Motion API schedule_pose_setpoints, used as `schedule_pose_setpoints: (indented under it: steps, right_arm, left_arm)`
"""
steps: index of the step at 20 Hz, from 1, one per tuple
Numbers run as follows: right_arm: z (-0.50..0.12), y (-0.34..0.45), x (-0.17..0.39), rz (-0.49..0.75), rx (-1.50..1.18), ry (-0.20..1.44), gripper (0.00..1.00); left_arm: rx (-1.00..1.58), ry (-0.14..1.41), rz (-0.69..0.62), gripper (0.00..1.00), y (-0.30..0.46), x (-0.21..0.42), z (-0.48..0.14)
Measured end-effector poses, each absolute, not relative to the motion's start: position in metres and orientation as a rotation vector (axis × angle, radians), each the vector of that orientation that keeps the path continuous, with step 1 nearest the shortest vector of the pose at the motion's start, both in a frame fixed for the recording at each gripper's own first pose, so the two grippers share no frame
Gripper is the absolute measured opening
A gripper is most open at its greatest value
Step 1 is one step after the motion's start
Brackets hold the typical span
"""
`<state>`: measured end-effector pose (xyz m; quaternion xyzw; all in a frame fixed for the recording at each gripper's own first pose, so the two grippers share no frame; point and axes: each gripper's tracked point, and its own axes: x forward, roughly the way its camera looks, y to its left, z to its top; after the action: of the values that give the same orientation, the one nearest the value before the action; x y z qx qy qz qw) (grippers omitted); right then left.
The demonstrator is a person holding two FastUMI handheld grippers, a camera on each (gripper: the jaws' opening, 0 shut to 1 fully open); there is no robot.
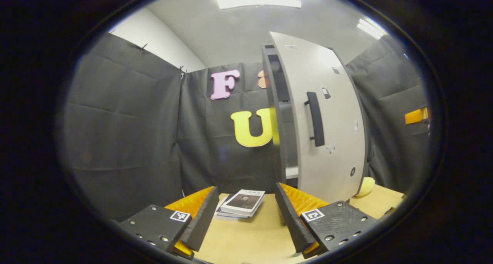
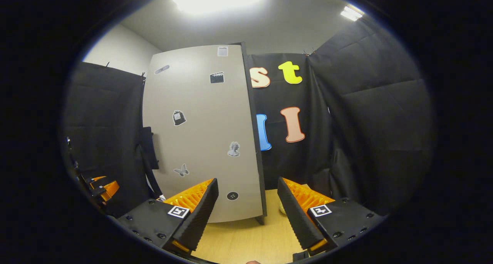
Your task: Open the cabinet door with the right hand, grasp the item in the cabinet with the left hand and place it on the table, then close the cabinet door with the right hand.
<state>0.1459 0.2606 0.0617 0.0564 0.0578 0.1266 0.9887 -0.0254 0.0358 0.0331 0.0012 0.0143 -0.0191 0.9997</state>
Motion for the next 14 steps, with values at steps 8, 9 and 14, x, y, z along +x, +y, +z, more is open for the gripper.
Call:
schedule_pose_setpoints:
  steps: [8,9,14]
  right_arm:
    - [0.047,0.191,0.141,0.2,0.095,0.108,0.98]
    - [0.044,0.186,0.141,0.196,0.093,0.106,0.98]
    - [0.046,0.173,0.139,0.184,0.117,0.093,0.97]
  left_arm:
    - [-0.035,0.018,-0.083,0.89,-0.031,-0.021,0.06]
    - [-0.038,0.02,-0.082,0.89,-0.034,-0.02,0.061]
    - [-0.025,0.017,-0.083,0.89,-0.038,-0.02,0.068]
